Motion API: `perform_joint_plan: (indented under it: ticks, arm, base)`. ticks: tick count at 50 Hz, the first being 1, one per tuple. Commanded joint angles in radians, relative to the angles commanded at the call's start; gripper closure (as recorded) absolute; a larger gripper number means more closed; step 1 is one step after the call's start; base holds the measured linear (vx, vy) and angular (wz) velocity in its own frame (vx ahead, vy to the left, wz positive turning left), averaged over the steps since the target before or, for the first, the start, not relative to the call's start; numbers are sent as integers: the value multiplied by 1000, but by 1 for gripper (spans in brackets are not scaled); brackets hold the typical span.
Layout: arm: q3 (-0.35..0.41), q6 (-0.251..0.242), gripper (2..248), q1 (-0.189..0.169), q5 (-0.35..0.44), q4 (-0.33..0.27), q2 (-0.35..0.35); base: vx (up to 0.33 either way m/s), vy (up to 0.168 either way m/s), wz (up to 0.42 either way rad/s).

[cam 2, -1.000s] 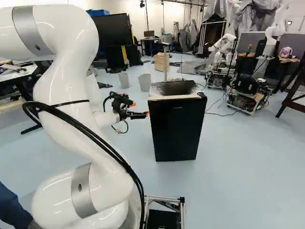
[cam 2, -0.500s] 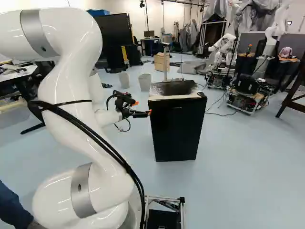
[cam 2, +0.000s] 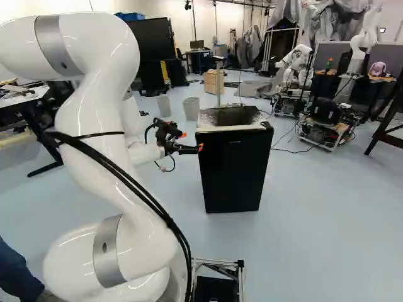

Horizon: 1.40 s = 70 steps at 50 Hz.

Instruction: Grab a drink from the fridge

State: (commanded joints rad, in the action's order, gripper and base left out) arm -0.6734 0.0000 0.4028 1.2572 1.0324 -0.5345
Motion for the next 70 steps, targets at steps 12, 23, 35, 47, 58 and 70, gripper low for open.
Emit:
perform_joint_plan:
  ticks: [12,23,35,47,58,70]
  arm:
    - [-2,0,3,-18,0,6,-1]
    - [-5,0,3,-34,0,12,-3]
    - [-19,0,3,-48,0,14,-12]
    - [-28,0,3,-62,0,14,-18]
    - [-30,0,3,-74,0,14,-19]
    - [-28,0,3,-83,0,14,-18]
  base:
    - [0,0,0]
    - [0,0,0]
    - [0,0,0]
    - [0,0,0]
    - [0,0,0]
    - [0,0,0]
